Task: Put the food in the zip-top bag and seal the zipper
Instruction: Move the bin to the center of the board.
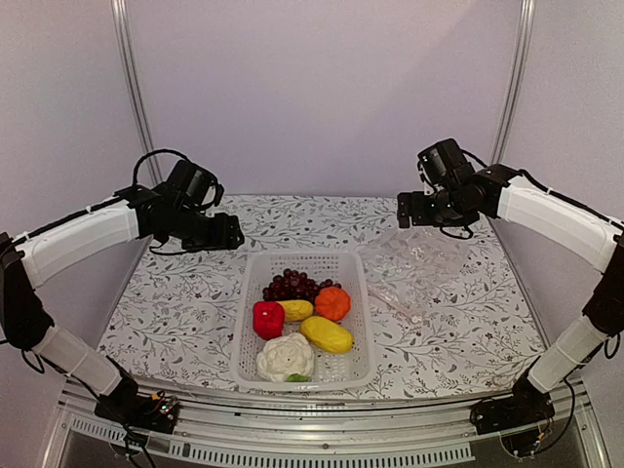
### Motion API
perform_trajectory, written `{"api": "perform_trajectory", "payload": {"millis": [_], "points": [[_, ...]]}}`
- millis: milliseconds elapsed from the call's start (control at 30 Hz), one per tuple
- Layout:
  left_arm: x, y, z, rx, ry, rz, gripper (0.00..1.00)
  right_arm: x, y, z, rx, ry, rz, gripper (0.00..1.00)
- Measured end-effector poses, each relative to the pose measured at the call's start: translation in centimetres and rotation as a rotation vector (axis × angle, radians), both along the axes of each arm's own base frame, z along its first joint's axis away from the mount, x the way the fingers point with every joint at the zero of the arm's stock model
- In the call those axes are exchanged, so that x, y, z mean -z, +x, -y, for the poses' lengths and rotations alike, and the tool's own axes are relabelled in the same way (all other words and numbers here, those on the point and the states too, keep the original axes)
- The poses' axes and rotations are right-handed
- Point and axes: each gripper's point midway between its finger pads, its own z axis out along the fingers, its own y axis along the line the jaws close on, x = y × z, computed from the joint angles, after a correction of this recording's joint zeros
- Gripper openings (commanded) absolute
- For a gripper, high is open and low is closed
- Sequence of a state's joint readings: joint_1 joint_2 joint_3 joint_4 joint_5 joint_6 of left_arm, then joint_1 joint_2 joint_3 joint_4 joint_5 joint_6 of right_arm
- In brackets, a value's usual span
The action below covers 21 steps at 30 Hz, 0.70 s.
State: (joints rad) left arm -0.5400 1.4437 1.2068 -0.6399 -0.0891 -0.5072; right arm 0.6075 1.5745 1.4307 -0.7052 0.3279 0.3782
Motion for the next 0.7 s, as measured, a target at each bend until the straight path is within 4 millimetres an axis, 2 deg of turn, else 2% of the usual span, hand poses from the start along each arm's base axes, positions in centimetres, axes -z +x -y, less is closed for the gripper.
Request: {"api": "perform_trajectory", "payload": {"millis": [100, 300, 400, 467, 700], "points": [[0.5, -0.8, -0.2, 0.0, -0.001, -0.029, 0.71, -2.4, -0.4, 0.2, 0.0, 0.046, 0.059, 0.99], [1.5, -2.7, 0.0, 0.016, -0.02, -0.091, 0.63, -9.5, -2.7, 0.1, -0.11, 0.179, 0.241, 0.95], [2.1, -3.6, 0.7, 0.032, -0.035, -0.124, 0.58, -11.4, -3.8, 0.2, -0.154, 0.203, 0.296, 0.92], [2.4, -4.1, 1.1, 0.038, -0.04, -0.147, 0.56, -11.2, -4.0, 0.1, -0.17, 0.2, 0.296, 0.91], [5.5, -4.7, 3.4, 0.061, -0.008, -0.256, 0.44, -6.9, -4.3, -0.7, -0.207, 0.174, 0.179, 0.89]]}}
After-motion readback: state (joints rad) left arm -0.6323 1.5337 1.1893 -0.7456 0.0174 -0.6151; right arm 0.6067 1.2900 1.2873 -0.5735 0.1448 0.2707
